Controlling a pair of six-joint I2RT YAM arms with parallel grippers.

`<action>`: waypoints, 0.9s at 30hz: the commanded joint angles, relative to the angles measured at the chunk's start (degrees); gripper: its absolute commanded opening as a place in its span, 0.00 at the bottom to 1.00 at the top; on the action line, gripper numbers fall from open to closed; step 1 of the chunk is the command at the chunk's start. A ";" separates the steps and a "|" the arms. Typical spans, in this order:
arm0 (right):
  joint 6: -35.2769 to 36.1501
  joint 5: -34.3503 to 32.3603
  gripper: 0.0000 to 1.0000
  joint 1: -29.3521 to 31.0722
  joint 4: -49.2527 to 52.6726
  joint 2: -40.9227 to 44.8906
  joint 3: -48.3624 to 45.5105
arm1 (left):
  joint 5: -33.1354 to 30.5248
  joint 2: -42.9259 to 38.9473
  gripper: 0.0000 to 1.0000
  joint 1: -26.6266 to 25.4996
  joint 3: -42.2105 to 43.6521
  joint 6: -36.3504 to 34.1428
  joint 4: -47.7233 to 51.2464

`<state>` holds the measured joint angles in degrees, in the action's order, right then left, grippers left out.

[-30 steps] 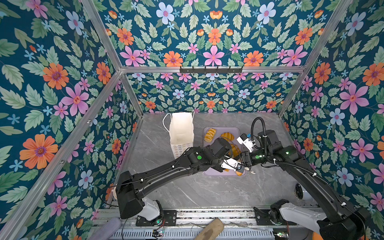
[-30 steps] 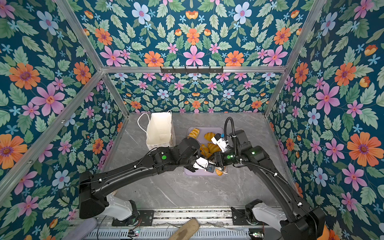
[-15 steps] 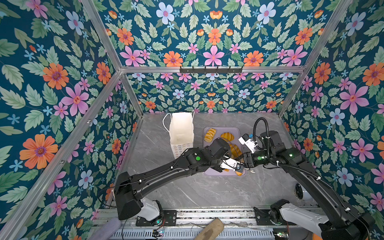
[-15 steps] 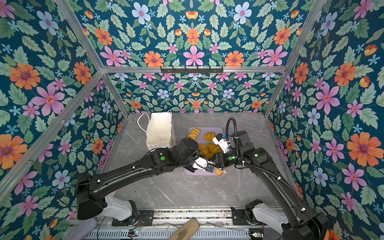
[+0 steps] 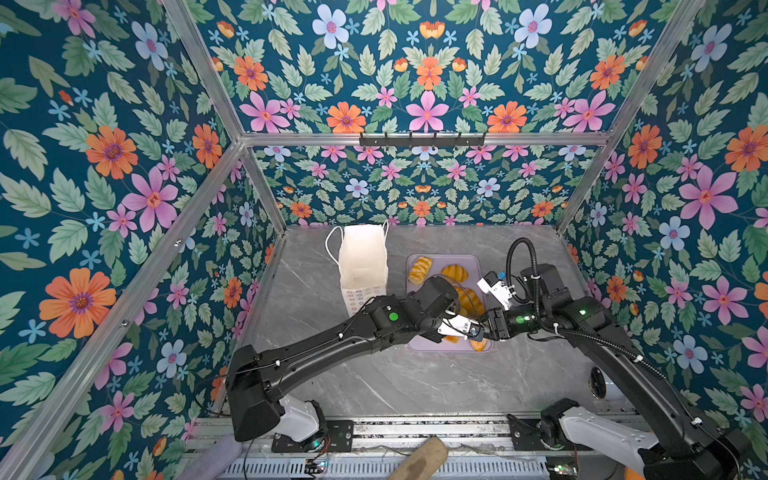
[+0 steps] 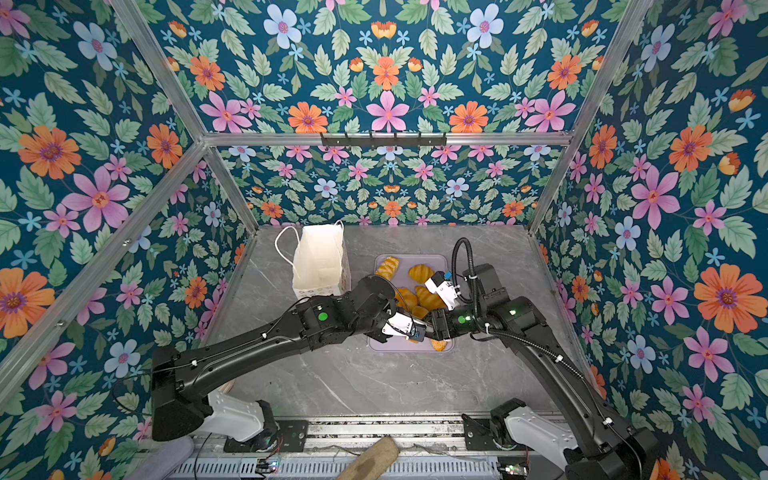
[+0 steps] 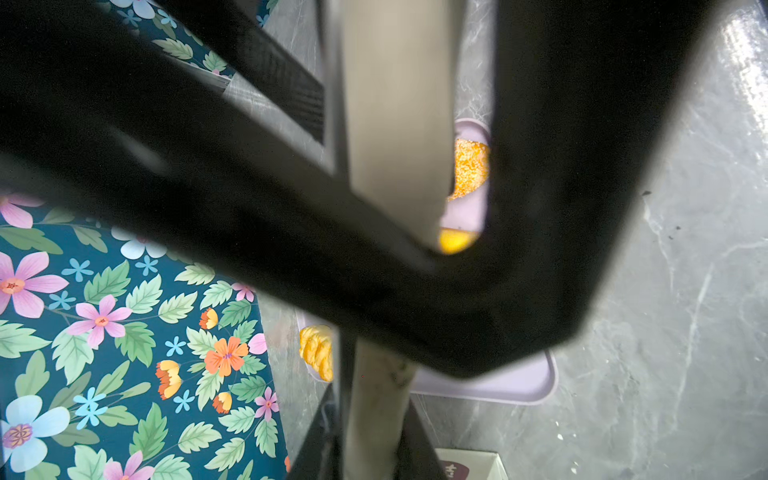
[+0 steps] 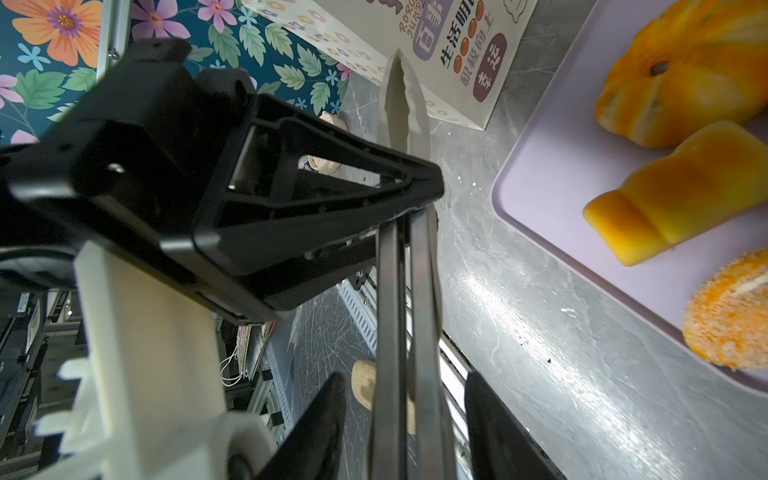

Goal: Place the fake bread into the paper bag

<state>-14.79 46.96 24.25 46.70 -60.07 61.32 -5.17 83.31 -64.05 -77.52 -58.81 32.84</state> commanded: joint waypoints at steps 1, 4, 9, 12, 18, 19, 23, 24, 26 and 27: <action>-0.33 4.74 0.48 0.26 -2.32 -0.30 0.03 | 1.72 -0.56 0.08 0.06 0.42 -0.74 -1.99; -0.33 4.89 0.48 0.27 -2.66 -0.48 0.03 | 2.79 -0.78 0.08 -0.28 1.18 -1.34 -2.17; 0.28 4.81 0.51 0.25 -2.57 0.69 0.63 | 1.40 -0.69 0.06 -0.37 2.44 -1.66 -2.08; 0.44 4.72 0.52 0.25 -2.66 1.36 0.84 | 1.48 -0.94 0.04 -0.37 3.07 -1.68 -2.20; 0.14 5.60 0.53 0.23 -3.39 0.42 -0.05 | 2.92 -1.05 0.03 -0.37 1.96 -1.14 -3.75; 0.22 5.77 0.53 0.26 -3.45 0.23 -0.21 | 3.20 -0.89 0.04 -0.37 1.70 -1.14 -3.75; -0.03 6.12 0.53 0.26 -3.94 -0.30 -0.32 | 3.49 -0.01 0.04 -0.46 0.97 -1.16 -3.75; -0.05 6.20 0.53 0.23 -4.06 -0.31 -0.32 | 3.58 0.09 0.04 -0.50 0.81 -1.14 -3.75; -0.07 6.17 0.53 0.24 -4.24 -0.31 -0.43 | 3.91 0.43 0.04 -0.50 0.55 -0.98 -3.74; 0.04 6.21 0.53 0.24 -4.24 -0.31 -0.48 | 4.11 0.47 0.04 -0.56 0.45 -0.92 -3.75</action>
<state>-14.39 48.82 24.23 45.65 -60.38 60.73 -0.64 83.24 -64.49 -76.66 -60.23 30.68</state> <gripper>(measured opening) 0.526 0.203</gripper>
